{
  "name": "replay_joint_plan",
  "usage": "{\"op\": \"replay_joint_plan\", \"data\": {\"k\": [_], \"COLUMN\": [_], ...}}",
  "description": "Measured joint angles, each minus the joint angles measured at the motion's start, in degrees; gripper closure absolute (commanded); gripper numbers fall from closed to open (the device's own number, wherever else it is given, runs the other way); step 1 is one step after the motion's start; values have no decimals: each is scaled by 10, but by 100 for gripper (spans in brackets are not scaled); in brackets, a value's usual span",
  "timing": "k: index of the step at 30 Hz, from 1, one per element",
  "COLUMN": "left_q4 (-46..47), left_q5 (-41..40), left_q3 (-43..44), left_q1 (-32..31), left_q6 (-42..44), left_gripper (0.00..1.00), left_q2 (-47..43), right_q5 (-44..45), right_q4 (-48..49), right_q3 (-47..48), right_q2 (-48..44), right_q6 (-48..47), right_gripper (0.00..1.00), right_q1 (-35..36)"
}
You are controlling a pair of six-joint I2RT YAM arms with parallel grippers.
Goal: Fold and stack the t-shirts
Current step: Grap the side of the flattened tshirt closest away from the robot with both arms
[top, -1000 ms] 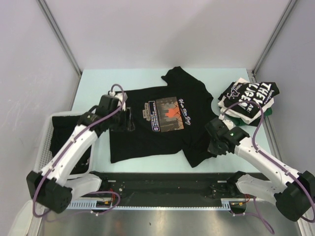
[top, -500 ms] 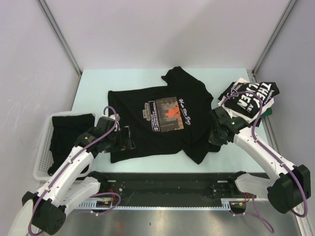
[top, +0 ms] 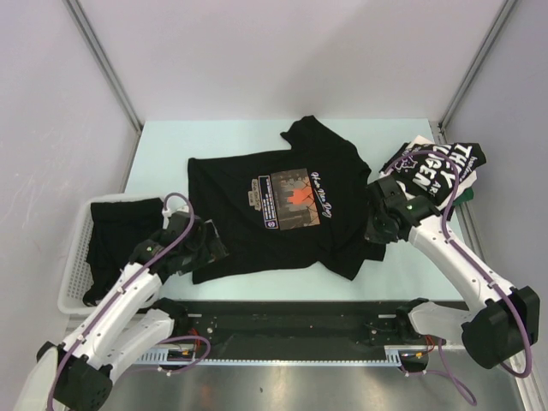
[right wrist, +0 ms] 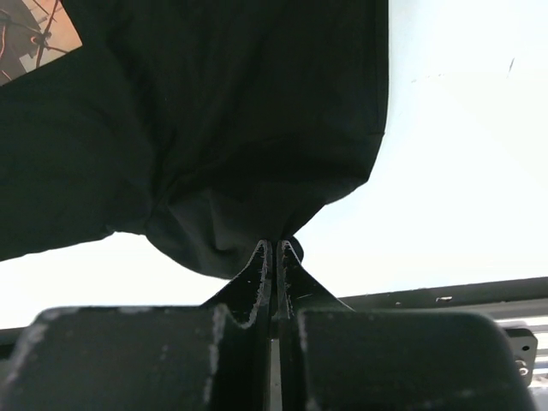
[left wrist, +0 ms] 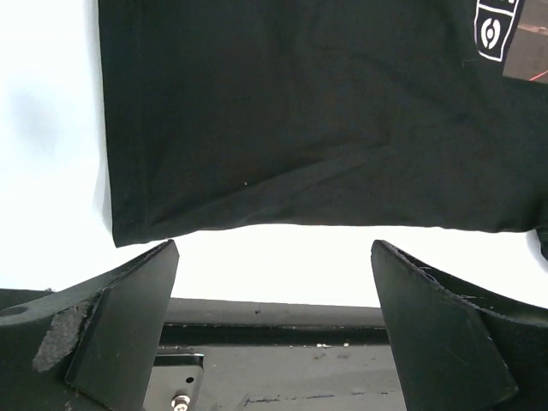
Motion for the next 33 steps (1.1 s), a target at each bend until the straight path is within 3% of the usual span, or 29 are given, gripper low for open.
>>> {"op": "replay_joint_plan", "data": {"k": [9, 20, 26, 33], "left_q4": [52, 115, 164, 258], "left_q5": [26, 0, 1, 55], "left_q3": [-16, -12, 21, 74], "left_q1": [-39, -54, -57, -57], "left_q6": [-12, -7, 18, 18], "left_gripper": [0, 0, 1, 0], "left_q2": [14, -49, -108, -87], "right_q5": [-9, -17, -23, -26], "right_q4": [5, 22, 31, 35], "right_q3": [6, 16, 21, 23], "right_q2": [17, 41, 51, 57], "right_q6": [-33, -68, -78, -88], "right_gripper": [100, 100, 100, 100], "right_q1": [-15, -23, -26, -28]}}
